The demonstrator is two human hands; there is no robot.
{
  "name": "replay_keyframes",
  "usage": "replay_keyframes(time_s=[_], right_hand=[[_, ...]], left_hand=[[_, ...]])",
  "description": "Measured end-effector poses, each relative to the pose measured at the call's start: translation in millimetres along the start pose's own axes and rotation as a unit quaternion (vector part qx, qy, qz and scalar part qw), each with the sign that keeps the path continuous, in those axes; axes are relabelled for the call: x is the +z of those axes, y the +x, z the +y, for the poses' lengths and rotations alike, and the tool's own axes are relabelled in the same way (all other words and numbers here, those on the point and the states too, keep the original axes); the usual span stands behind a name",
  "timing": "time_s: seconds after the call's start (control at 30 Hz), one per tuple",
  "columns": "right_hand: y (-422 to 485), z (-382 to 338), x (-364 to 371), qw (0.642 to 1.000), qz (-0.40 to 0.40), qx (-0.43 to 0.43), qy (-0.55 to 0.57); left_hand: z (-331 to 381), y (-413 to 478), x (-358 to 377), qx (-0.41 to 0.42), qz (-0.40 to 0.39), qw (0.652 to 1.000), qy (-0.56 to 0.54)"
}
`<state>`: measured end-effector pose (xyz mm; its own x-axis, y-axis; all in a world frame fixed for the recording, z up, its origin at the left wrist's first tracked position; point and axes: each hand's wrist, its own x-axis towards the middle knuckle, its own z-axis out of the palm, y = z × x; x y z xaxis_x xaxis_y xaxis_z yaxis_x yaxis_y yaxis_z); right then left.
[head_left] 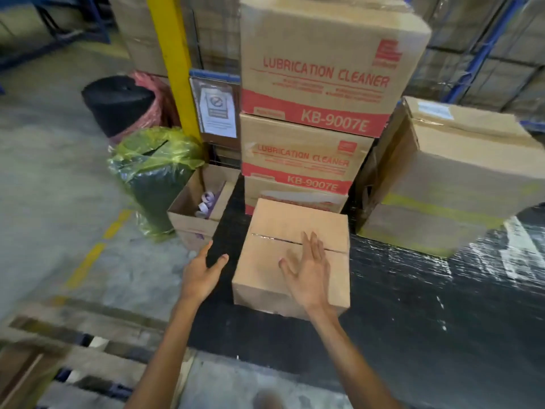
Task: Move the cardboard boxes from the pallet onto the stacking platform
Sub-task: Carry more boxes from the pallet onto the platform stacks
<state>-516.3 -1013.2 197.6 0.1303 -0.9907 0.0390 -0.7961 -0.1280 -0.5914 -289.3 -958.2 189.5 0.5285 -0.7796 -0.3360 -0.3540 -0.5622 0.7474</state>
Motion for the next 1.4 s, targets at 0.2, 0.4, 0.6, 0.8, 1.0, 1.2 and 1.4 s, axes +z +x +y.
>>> replay_keyframes(time_s=[0.2, 0.4, 0.6, 0.8, 1.0, 1.2, 1.4], right_hand=[[-107, -161, 78, 0.968, -0.141, -0.194, 0.07], [-286, -277, 168, 0.899, -0.273, -0.323, 0.117], [-468, -349, 232, 0.804, -0.441, -0.386, 0.104], [-580, -397, 287, 0.729, -0.531, -0.429, 0.044], [-633, -462, 383, 0.709, -0.549, -0.441, 0.018], [-667, -542, 560, 0.692, -0.569, -0.444, -0.021], [-699, -592, 778, 0.718, -0.575, -0.386, -0.067]], left_hand=[[-120, -121, -150, -0.029, 0.159, 0.987, 0.011], [-279, -305, -278, -0.147, 0.306, 0.939, -0.056], [-420, -465, -343, -0.255, 0.394, 0.876, -0.106], [-506, -544, -373, -0.31, 0.472, 0.809, -0.165], [-605, -530, -421, -0.346, 0.466, 0.79, -0.197], [-760, -454, -502, -0.362, 0.421, 0.804, -0.211], [-964, -355, -556, -0.419, 0.382, 0.789, -0.237]])
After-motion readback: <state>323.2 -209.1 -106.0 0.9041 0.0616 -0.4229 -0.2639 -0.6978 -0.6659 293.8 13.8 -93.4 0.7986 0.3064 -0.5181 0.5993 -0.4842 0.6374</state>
